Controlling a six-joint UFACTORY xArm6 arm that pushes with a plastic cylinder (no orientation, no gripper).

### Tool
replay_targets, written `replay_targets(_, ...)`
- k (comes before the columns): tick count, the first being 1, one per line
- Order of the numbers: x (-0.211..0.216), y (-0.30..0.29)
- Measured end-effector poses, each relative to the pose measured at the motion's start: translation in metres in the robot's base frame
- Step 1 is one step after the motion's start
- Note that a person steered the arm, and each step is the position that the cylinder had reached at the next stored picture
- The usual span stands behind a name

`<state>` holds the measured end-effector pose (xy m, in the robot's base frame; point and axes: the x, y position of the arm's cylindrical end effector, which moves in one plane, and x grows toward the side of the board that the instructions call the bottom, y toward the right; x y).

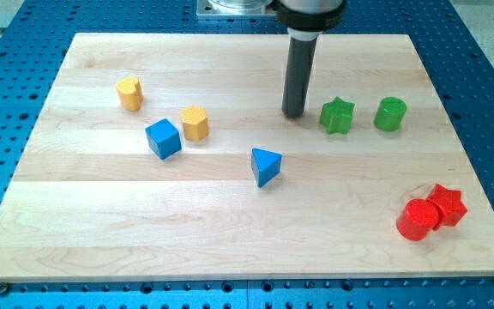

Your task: Move the green star to the green circle

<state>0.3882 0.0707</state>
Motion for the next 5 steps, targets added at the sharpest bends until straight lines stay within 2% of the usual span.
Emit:
replay_targets(2, 0.010, 0.085)
replay_targets(3, 0.023, 0.038)
replay_targets(5, 0.030, 0.037)
